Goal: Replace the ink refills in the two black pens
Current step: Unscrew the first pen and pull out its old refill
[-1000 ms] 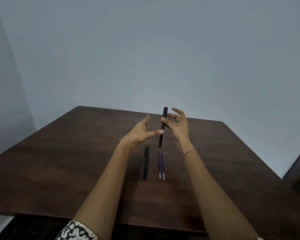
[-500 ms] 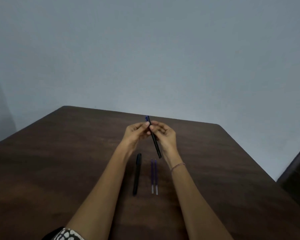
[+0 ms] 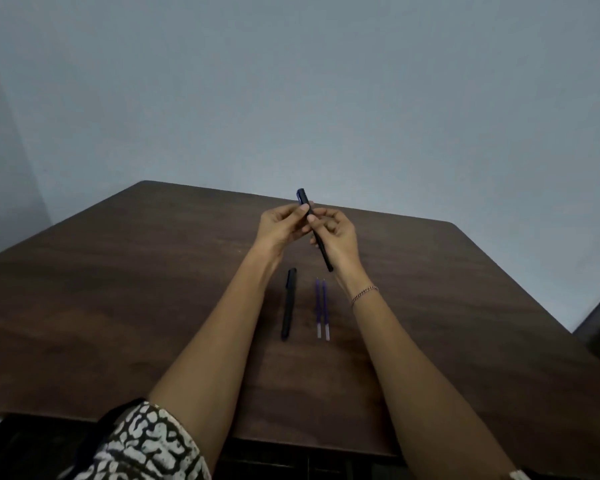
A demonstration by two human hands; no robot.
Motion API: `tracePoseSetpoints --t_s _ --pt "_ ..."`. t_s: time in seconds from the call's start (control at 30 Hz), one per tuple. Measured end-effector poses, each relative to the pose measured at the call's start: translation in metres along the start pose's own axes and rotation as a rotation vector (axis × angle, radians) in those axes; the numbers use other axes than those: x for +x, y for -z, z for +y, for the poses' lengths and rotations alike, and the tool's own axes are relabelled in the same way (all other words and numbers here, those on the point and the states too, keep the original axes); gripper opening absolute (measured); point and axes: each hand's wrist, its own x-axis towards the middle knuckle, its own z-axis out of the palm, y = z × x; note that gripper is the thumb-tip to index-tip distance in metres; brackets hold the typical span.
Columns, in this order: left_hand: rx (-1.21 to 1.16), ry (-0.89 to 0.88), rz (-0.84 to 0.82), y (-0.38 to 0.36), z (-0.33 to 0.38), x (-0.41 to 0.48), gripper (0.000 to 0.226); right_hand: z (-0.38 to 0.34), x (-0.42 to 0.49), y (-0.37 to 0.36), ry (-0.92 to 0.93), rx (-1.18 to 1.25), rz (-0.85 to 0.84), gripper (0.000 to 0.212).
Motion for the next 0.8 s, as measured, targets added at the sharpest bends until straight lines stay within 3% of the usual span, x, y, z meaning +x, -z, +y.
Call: tracePoseSetpoints --t_s 0.2,0.37,0.63,0.8 --pt "-0.060 -0.067 -0.009 0.002 0.001 -0.005 0.014 0.003 0.003 -0.003 0.017 -0.110 -0.016 0.003" --pt "-0.085 -0.105 -0.027 -0.007 0.002 -0.006 0.023 0.000 -0.001 -0.004 0.044 -0.304 -0.092 0.032" --pt "0.019 -0.092 -0.165 -0.008 0.009 -0.002 0.022 -0.005 -0.001 -0.009 -0.028 -0.154 -0.202 0.033" --pt "0.048 -0.141 -0.083 -0.007 0.009 -0.002 0.017 -0.003 0.002 -0.011 -0.050 -0.168 -0.177 0.034"
